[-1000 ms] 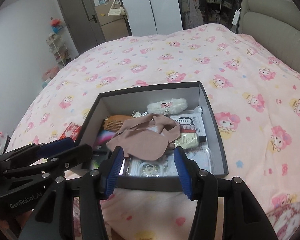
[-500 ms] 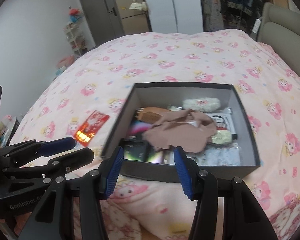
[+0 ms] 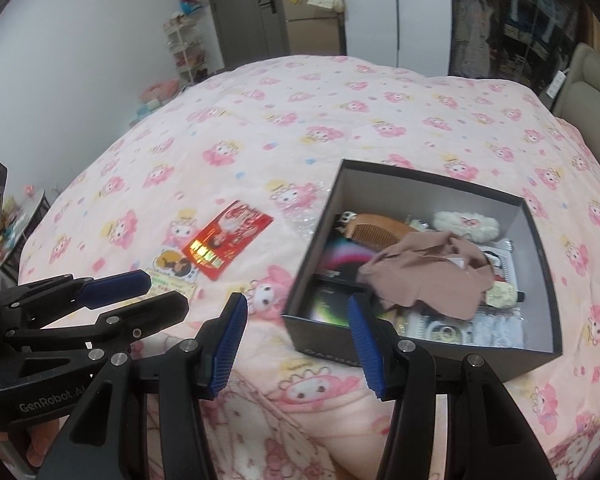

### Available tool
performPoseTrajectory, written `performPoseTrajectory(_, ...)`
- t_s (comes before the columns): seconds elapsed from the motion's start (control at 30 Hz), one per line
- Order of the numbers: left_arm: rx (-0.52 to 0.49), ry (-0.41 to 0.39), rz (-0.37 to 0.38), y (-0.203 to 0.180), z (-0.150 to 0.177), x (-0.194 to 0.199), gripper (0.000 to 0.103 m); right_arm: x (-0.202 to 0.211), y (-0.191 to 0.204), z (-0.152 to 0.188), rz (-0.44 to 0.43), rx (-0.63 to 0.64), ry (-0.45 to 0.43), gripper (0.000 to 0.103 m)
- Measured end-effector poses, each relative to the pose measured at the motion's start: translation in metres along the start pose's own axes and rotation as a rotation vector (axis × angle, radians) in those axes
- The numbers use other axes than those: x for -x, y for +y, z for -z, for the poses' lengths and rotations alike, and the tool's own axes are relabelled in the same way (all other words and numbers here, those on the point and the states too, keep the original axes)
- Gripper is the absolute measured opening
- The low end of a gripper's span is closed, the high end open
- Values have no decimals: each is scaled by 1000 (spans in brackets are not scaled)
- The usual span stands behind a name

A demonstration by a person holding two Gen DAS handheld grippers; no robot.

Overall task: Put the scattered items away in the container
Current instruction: 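Move the left gripper toward the red packet and cards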

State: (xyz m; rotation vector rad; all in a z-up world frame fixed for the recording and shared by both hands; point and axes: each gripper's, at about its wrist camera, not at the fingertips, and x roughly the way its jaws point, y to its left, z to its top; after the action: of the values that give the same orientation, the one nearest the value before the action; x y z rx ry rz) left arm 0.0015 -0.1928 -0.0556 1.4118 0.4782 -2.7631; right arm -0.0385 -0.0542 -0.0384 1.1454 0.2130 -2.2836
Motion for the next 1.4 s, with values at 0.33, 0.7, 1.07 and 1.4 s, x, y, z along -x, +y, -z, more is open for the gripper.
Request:
performPoseTrajectory(0.33, 75, 14, -17, 39, 15, -6, 47, -27, 29, 2, -29, 39, 75, 48)
performPoseTrajectory(0.7, 218, 42, -10, 103, 31, -16, 52, -80, 58, -4, -191, 19, 225, 48)
performPoseTrajectory(1.07, 342, 83, -12, 160, 43, -42, 52, -127, 83, -11, -170, 66, 314, 48)
performPoseTrajectory(1.4, 405, 116, -73, 205, 39, -70, 52, -179, 96, -13, -100, 167, 384, 48)
